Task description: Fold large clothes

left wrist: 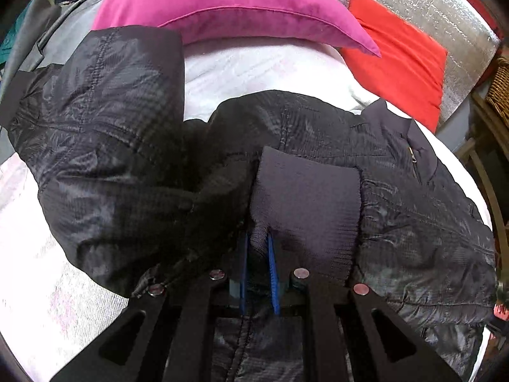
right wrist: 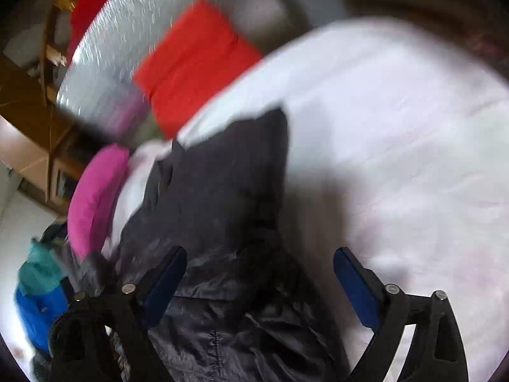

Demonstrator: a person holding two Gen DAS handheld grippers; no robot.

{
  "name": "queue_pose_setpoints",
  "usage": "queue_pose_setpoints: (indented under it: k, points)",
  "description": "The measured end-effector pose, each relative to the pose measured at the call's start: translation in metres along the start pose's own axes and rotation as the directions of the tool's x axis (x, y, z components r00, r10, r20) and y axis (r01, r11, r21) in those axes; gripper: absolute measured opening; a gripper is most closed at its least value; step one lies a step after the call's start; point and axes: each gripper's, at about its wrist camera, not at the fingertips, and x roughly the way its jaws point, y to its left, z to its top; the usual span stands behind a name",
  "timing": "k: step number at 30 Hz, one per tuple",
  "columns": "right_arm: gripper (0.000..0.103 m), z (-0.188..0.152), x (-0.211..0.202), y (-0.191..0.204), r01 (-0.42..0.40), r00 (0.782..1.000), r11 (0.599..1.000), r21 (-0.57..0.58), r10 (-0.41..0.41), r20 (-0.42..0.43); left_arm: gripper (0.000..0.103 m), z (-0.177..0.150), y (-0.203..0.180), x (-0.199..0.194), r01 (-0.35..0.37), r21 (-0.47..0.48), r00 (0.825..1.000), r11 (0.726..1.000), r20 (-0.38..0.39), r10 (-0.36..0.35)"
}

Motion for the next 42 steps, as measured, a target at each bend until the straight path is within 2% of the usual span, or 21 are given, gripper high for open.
queue_pose_setpoints:
  k: [1,3,6,9,10,11,14,17,18,19,20,22,24,27,29,31,34,36,38,40,42]
  points:
    - [0.036,-0.003,0.002,0.01,0.063,0.998,0.996,-0.07,-0.064,-0.003,0.013,0.0,0.001,-0.001,0.007,0.002,1.0,1.0,0.0,-0.007]
    - [0.031,-0.005,-0.002,0.023,0.126,0.992,0.98,-0.153,-0.121,0.039,0.013,-0.002,0.003,-0.002,0.026,0.004,1.0,1.0,0.004,-0.026]
    - [0.031,-0.005,0.011,0.016,0.22,0.975,0.964,-0.15,-0.216,0.04,0.014,-0.007,0.005,-0.003,0.04,0.021,0.999,0.999,0.009,-0.04]
    - [0.05,-0.005,0.007,0.014,0.178,0.983,0.975,-0.133,-0.171,0.062,0.014,-0.011,0.001,-0.004,0.018,0.05,0.999,0.999,0.029,-0.019]
    - [0.07,-0.001,0.002,0.009,0.138,0.989,0.986,-0.089,-0.132,0.074,0.014,-0.011,0.001,-0.004,0.018,0.055,0.999,0.998,0.034,-0.02]
    - [0.078,0.003,-0.004,0.004,0.11,0.989,0.993,-0.048,-0.105,0.109,0.014,-0.011,0.001,-0.004,0.018,0.058,0.999,0.998,0.038,-0.021]
    - [0.079,0.023,-0.002,-0.007,0.102,0.982,0.995,0.019,-0.104,0.155,0.014,-0.012,0.001,-0.004,0.021,0.067,0.999,0.998,0.044,-0.024]
    - [0.078,0.047,0.03,-0.023,0.097,0.991,0.992,0.08,-0.104,0.087,0.014,-0.012,0.002,-0.005,0.02,0.067,0.999,0.998,0.043,-0.023]
    - [0.071,0.052,0.037,-0.02,0.079,0.994,0.994,0.074,-0.084,0.071,0.014,-0.012,0.002,-0.005,0.02,0.068,0.999,0.997,0.043,-0.023]
    - [0.019,0.055,0.04,-0.009,0.07,0.995,0.997,0.031,-0.072,0.072,0.014,-0.013,0.002,-0.004,0.021,0.068,0.999,0.997,0.043,-0.024]
    - [0.012,0.055,0.039,0.007,0.123,0.988,0.992,-0.043,-0.118,0.097,0.015,-0.013,0.002,-0.004,0.02,0.072,0.999,0.997,0.043,-0.023]
    - [0.012,0.057,0.045,0.014,0.203,0.975,0.975,-0.093,-0.192,0.108,0.015,-0.013,0.001,-0.003,0.02,0.082,0.999,0.996,0.046,-0.023]
    - [0.015,0.058,0.059,0.005,0.262,0.963,0.962,-0.081,-0.256,0.08,0.016,-0.013,0.0,-0.003,0.021,0.082,0.999,0.996,0.049,-0.025]
    - [0.03,0.054,0.06,0.014,0.295,0.952,0.95,-0.108,-0.282,0.115,0.016,-0.013,-0.003,-0.002,0.007,0.089,0.999,0.996,0.05,-0.012]
    - [0.055,0.048,0.044,0.022,0.355,0.927,0.928,-0.112,-0.335,0.169,0.016,-0.012,-0.004,-0.001,0.007,0.091,0.999,0.996,0.05,-0.012]
    - [0.055,0.038,0.023,0.04,0.371,0.909,0.919,-0.132,-0.331,0.252,0.016,-0.011,-0.004,0.0,0.011,0.086,0.999,0.996,0.049,-0.015]
    - [0.055,0.012,0.008,0.069,0.283,0.929,0.936,-0.208,-0.214,0.3,0.016,-0.011,-0.004,0.0,0.007,0.089,0.999,0.996,0.047,-0.012]
    - [0.056,-0.006,0.017,0.078,0.235,0.951,0.933,-0.273,-0.162,0.264,0.017,-0.011,-0.004,0.0,0.004,0.09,0.999,0.996,0.045,-0.008]
    - [0.06,-0.01,0.05,0.07,0.235,0.967,0.933,-0.274,-0.197,0.161,0.017,-0.01,-0.005,0.0,-0.001,0.093,0.999,0.996,0.044,-0.003]
    - [0.06,-0.007,0.079,0.047,0.27,0.963,0.935,-0.229,-0.259,0.08,0.018,-0.009,-0.006,0.0,-0.005,0.098,0.999,0.995,0.039,0.001]
    - [0.059,-0.007,0.071,0.052,0.278,0.959,0.934,-0.225,-0.254,0.128,0.018,-0.008,-0.007,0.0,-0.01,0.108,1.0,0.994,0.03,0.007]
